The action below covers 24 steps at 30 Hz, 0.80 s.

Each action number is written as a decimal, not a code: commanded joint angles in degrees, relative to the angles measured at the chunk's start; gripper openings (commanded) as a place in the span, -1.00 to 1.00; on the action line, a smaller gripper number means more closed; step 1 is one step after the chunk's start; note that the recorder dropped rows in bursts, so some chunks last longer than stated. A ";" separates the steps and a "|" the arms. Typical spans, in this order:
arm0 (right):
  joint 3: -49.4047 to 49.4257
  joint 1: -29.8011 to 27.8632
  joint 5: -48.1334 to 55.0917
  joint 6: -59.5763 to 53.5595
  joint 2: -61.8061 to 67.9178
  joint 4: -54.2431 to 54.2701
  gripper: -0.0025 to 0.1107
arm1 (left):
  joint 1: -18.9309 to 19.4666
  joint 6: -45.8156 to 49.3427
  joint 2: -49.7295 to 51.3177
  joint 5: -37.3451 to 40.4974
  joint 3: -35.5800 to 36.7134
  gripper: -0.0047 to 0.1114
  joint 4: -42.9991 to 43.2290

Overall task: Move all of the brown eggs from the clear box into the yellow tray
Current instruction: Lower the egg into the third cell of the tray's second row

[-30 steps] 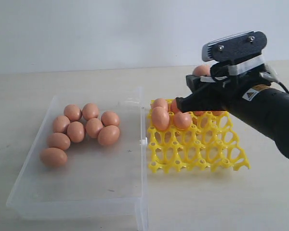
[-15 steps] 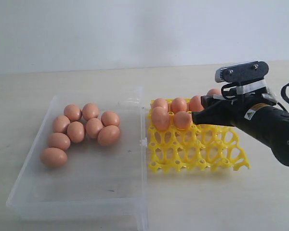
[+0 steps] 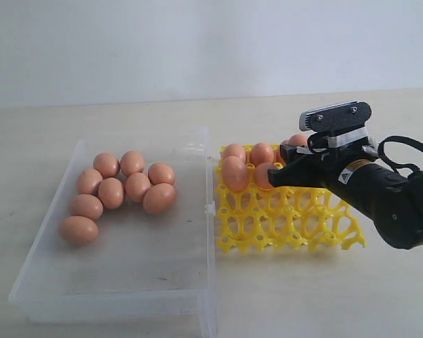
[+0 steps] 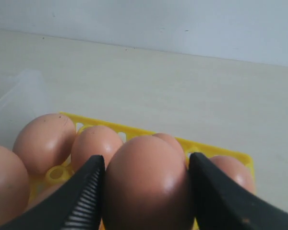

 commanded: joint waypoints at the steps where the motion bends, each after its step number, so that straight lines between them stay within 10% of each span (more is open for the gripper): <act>1: -0.43 -0.60 -0.67 -0.02 0.15 -0.70 -0.96 | -0.30 -0.15 -0.32 -0.35 -0.23 -0.92 -0.31; 24: -0.43 -1.60 0.25 -0.31 0.24 -2.29 -0.89 | -0.30 -0.15 -0.32 -0.35 -0.23 -0.92 -0.31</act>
